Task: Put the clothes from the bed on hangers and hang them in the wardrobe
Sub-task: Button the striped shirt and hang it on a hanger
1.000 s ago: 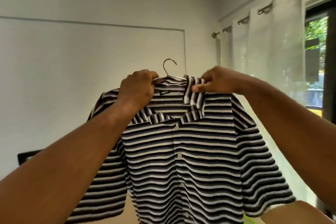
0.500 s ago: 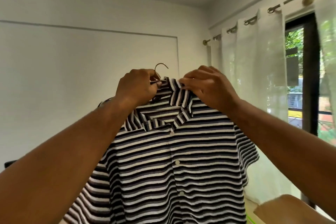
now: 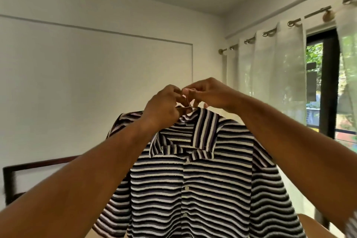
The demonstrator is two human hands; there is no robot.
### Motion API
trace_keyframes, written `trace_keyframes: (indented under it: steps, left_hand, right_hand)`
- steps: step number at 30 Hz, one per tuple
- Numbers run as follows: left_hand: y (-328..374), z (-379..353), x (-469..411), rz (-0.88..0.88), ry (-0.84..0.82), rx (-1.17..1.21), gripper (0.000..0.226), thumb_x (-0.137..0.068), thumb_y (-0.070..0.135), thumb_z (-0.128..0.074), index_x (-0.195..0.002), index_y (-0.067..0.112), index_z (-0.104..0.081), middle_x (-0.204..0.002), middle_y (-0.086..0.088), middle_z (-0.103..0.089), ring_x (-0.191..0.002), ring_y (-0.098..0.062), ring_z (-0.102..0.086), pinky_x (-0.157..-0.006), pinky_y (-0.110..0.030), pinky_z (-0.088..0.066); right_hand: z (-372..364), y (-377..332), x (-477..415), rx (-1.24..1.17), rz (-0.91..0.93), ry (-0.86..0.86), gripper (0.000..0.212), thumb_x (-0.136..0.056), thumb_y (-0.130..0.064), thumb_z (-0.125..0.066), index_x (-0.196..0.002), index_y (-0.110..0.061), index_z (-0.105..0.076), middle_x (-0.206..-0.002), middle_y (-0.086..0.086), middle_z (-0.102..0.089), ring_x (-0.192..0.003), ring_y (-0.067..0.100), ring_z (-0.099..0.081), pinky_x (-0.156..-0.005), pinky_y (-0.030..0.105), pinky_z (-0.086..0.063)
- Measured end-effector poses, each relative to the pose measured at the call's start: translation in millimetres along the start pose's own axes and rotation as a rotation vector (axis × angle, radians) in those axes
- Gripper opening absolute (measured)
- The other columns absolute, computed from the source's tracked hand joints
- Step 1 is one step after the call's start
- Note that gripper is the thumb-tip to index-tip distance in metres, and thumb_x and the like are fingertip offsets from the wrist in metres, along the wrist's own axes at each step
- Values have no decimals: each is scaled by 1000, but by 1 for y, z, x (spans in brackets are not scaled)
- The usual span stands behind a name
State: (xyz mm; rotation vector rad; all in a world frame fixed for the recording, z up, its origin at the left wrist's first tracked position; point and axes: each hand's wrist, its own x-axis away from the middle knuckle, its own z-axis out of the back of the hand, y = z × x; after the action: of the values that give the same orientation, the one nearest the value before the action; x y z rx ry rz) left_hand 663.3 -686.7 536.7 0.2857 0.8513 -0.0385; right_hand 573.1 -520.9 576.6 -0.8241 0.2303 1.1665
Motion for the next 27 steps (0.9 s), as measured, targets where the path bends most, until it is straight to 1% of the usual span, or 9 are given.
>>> trace_keyframes:
  steps: [3, 5, 7, 10, 13, 16, 20, 24, 27]
  left_hand:
    - [-3, -2, 2, -25, -38, -19, 16, -81, 34, -84, -94, 28, -78, -125, 8, -61, -102, -6, -63, -91, -23, -51]
    - [-3, 1, 4, 12, -127, 45, 16, -78, 22, -87, -92, 25, -79, -116, 8, -69, -88, 1, -67, -79, -11, -48]
    - [-4, 6, 6, 56, -245, 37, 26, -77, 16, -86, -100, 26, -78, -107, 11, -73, -90, 3, -67, -76, -8, -45]
    - [-6, 20, 9, 65, -280, 114, 36, -78, 13, -84, -111, 24, -74, -101, 12, -76, -93, 5, -69, -82, -9, -50]
    - [-2, 29, 13, 37, -109, 321, 32, -80, 6, -81, -109, 20, -74, -94, 7, -77, -90, 0, -72, -90, -20, -56]
    - [8, 26, 14, 11, -35, 449, 29, -82, 1, -78, -106, 16, -74, -93, 4, -78, -91, -6, -73, -91, -26, -57]
    - [20, 15, 13, 22, -27, 482, 25, -84, 2, -77, -105, 17, -73, -93, 5, -77, -91, -5, -72, -95, -29, -57]
    - [30, -6, 9, -23, -96, 438, 25, -86, 23, -79, -110, 22, -72, -99, 8, -75, -94, -4, -70, -93, -30, -57]
    - [31, -25, 1, 6, -276, 256, 68, -70, 61, -77, -126, 28, -61, -114, 12, -66, -101, -8, -65, -87, -27, -54]
  right_hand:
    - [-1, -5, -3, 88, 53, 40, 15, -96, -27, -68, -96, -17, -79, -70, -13, -73, -57, -1, -61, -54, 13, -44]
    - [-3, -6, -3, 193, 83, 29, 10, -94, -23, -72, -90, -18, -79, -70, -9, -74, -53, 0, -59, -54, 12, -45]
    - [-5, -5, -2, 260, 77, -15, 9, -92, -27, -74, -89, -20, -79, -72, -5, -75, -55, 2, -62, -58, 15, -51]
    - [-7, 4, 2, 282, 71, -34, 7, -89, -27, -77, -91, -21, -80, -73, -6, -76, -65, 5, -71, -65, 17, -54]
    - [-7, 11, 7, 282, 96, 16, 7, -87, -24, -79, -94, -21, -81, -75, -9, -77, -69, 0, -72, -74, 18, -55]
    - [0, 13, 12, 322, 123, 75, 17, -88, -16, -76, -104, -22, -79, -76, -10, -76, -67, -5, -69, -69, 14, -52]
    - [24, 7, 21, 420, 53, -137, 14, -86, -25, -79, -100, -22, -79, -74, -5, -76, -63, 7, -71, -69, 17, -55]
    - [38, 16, 30, 632, 58, -127, 15, -90, -34, -74, -94, -21, -79, -72, -10, -73, -66, 2, -64, -67, 19, -48]
    - [61, 27, 42, 744, 39, -59, 19, -92, -33, -71, -100, -17, -78, -80, -12, -67, -78, 8, -61, -74, 25, -45]
